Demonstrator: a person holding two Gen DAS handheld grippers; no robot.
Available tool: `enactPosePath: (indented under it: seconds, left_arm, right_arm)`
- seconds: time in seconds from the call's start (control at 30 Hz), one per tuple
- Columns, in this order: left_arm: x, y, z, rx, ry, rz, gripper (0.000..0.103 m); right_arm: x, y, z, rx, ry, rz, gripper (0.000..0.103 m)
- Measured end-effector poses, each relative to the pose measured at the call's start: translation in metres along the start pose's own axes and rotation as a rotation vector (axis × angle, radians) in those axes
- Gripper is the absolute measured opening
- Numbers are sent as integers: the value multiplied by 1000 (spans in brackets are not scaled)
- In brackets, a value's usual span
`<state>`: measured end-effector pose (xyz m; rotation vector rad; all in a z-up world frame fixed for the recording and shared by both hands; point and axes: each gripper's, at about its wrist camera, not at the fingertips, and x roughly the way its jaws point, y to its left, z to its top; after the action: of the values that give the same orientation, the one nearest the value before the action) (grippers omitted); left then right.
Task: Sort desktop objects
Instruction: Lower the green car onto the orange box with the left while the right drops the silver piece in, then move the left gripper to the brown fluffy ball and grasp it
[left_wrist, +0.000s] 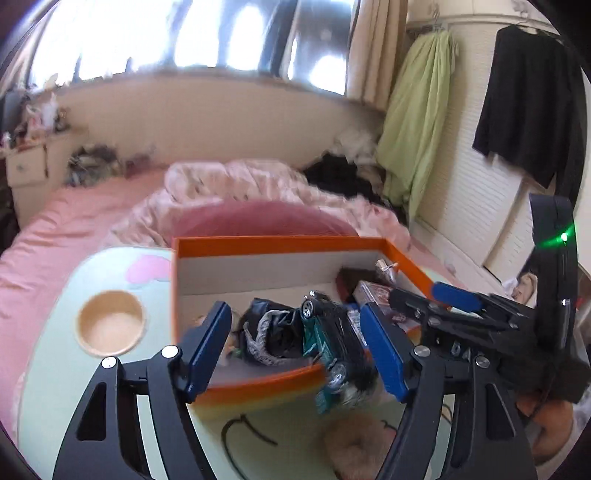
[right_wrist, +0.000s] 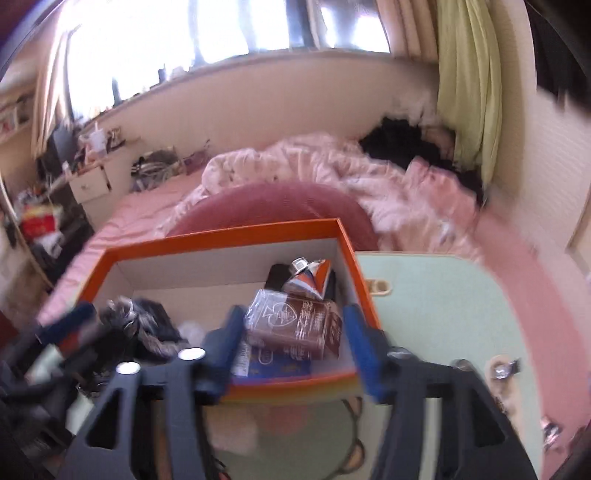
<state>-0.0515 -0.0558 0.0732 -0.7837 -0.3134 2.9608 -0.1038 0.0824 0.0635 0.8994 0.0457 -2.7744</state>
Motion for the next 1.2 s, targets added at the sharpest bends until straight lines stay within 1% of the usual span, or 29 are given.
enactPosePath:
  seconds: [0.03,0.07,0.1,0.13,0.17,0.2,0.23,0.3,0.33,0.43,0.47,0.5,0.53,0.6,0.63,0.67,0.77,1.2]
  left_arm:
    - [-9,-1,-3,9,-18,-1,73]
    - [-16,-2,-5,16,-30,-11,74]
    - [-27,-3,-8,23,-46,-24,76]
    - [-34,-5,-10,26,-47,-33,83]
    - [-40,-6,-13,31,-40,-43,88]
    - [-46,-9,-18,38,-22,-52,88]
    - [-49,-11,-22,48,5,-52,88]
    - [-48,-14,-35,68,82,-31,88]
    - [-43,-16,-43,76,143,-16,88]
    - [-22,-19,-65,77,299,-11,88]
    - [-16,-21,-71,76,329,-8,88]
    - [-12,-21,-76,70,346,-10,88]
    - [-13,-24,-79,95,309,14,89]
    - [-13,-26,-86,122,292,36,91]
    - [-12,-29,-89,141,287,37,100]
    - [-11,-33,-92,164,293,48,103]
    - [-8,-37,-99,196,291,73,103]
    - [-9,-38,-104,200,287,73,103]
  right_arm:
    - [-9,1,-3,-2,-27,10,67]
    - [-17,2,-6,-2,-52,20,70]
    - [-27,3,-11,-3,-65,34,76]
    - [-34,3,-15,-8,-63,52,79]
    - [-38,4,-20,-13,-46,70,81]
    - [-42,4,-29,-22,-8,86,81]
    - [-43,4,-36,-28,26,94,81]
    - [-43,3,-57,-41,123,117,81]
    - [-42,2,-66,-38,166,128,81]
    - [-33,-4,-92,-15,304,153,81]
    - [-37,-3,-95,-36,260,121,82]
    - [-37,-3,-98,-47,260,57,90]
    - [-37,-4,-100,-41,259,33,93]
    - [-37,-10,-103,-25,239,14,102]
    - [-37,-11,-103,-23,232,13,103]
    - [-39,-12,-104,-29,220,6,103]
    - [-38,-16,-105,-21,201,3,103]
    - [-32,-18,-106,-22,194,4,103]
